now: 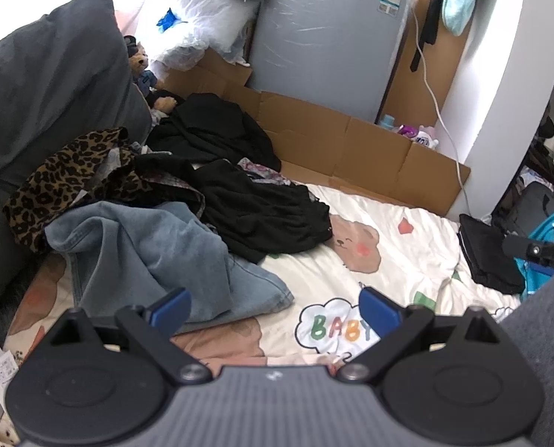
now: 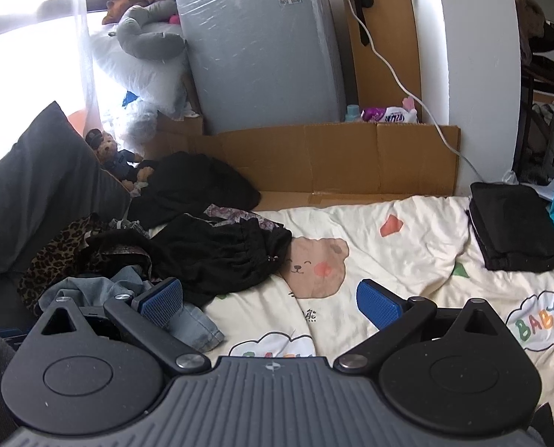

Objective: Fold clothes

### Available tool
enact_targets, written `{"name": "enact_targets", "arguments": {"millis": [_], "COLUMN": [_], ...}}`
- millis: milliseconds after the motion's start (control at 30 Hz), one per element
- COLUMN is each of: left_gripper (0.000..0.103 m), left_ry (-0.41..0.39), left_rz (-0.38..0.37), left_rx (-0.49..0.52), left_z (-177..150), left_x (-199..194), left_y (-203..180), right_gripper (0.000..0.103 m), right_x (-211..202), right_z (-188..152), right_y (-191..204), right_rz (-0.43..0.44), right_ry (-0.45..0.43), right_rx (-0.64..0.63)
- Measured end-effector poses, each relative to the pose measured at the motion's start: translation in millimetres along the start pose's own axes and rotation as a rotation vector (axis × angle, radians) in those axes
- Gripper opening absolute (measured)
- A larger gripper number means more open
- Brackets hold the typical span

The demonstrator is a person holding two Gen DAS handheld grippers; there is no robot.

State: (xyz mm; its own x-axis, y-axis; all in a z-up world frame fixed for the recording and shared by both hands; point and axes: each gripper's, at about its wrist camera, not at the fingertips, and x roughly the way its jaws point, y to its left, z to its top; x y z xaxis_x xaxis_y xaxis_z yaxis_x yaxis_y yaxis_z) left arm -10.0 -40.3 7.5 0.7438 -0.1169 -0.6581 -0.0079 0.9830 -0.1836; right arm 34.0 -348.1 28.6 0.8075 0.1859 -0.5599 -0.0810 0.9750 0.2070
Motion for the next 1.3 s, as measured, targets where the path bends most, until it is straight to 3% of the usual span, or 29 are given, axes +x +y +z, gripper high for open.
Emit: {"name": "enact_targets", "arguments": {"millis": [933, 1300], "left_gripper": [0.098, 0.098], "left_ry": [-0.008, 0.009], "left_rz": [0.02, -0.034], "left_rx": [-0.019, -0.065], "left_z": [5, -1], "left_x": [0, 3], "left_y": [-6, 5], "right_gripper": [0.103, 0.103], "right_x": [6, 11], "right_z": [-8, -9], "right_y": [-7, -4], "right_rz": [-0.029, -0.026], "right_ry": [0.006, 0.016], "right_rx": [0.002, -0.008]}}
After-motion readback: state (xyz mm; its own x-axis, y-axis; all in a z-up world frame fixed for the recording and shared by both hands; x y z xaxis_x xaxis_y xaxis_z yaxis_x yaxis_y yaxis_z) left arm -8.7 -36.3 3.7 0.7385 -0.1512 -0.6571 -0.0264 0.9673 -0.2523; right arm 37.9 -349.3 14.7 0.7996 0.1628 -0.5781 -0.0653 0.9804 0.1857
